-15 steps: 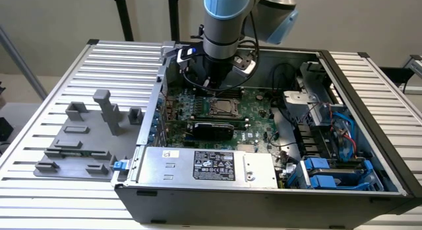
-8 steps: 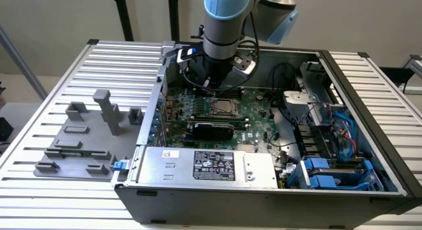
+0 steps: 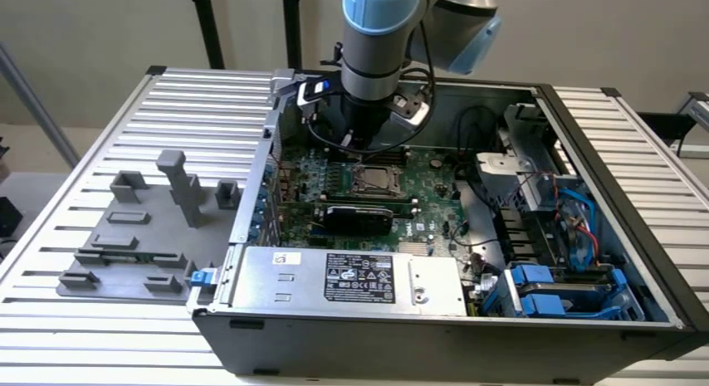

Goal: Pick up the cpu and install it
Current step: 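Install the first cpu locking lever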

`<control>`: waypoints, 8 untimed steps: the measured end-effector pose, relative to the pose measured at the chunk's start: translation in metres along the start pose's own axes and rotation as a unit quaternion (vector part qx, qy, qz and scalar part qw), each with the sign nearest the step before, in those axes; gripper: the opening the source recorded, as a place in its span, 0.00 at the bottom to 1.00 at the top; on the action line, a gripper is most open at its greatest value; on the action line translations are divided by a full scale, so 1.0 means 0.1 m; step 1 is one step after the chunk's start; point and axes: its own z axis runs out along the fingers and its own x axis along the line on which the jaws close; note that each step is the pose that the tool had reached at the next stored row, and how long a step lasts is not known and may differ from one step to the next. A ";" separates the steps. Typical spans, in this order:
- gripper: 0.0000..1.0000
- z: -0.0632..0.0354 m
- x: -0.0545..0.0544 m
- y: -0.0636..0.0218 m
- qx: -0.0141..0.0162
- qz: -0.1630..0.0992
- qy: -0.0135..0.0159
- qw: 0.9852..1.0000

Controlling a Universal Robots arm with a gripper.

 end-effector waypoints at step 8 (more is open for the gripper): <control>0.11 0.015 0.00 0.002 0.001 0.000 0.001 1.000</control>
